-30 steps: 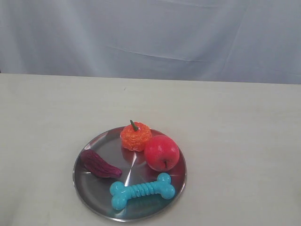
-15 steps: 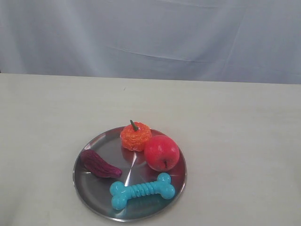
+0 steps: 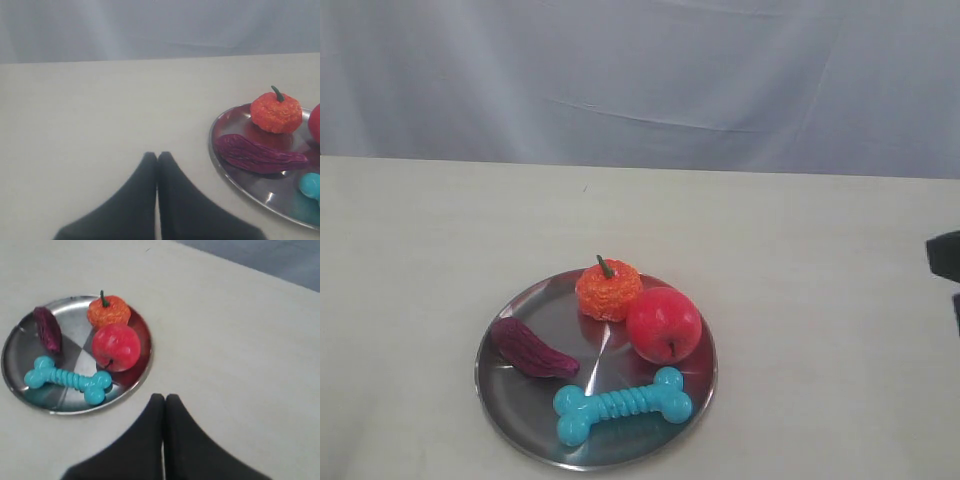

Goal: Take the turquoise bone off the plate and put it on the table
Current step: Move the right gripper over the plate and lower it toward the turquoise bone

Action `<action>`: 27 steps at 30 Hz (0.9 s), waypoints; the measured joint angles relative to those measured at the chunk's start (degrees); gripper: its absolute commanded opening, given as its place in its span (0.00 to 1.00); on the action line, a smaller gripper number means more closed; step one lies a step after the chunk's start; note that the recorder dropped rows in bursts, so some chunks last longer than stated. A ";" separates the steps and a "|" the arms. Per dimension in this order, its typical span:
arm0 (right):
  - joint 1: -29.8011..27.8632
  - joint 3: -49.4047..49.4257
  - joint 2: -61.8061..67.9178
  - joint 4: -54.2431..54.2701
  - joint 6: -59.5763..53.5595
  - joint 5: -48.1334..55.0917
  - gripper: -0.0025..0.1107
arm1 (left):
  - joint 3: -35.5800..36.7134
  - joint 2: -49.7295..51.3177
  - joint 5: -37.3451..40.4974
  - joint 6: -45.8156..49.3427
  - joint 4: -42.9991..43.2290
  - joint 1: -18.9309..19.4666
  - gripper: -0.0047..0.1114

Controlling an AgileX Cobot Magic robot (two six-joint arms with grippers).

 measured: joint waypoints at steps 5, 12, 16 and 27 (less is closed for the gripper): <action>8.20 -16.35 20.48 -0.27 -9.02 12.86 0.02 | 0.00 0.00 0.00 0.00 0.00 0.00 0.04; 19.43 -27.11 36.74 -5.40 -18.76 14.91 0.02 | 0.00 0.00 0.00 0.00 0.00 0.00 0.04; 23.05 -29.53 42.25 -5.51 -23.30 15.13 0.02 | 0.00 0.00 0.00 0.00 0.00 0.00 0.04; 25.09 -30.65 54.15 -5.06 -29.18 8.81 0.02 | 0.00 0.00 0.00 0.00 0.00 0.00 0.04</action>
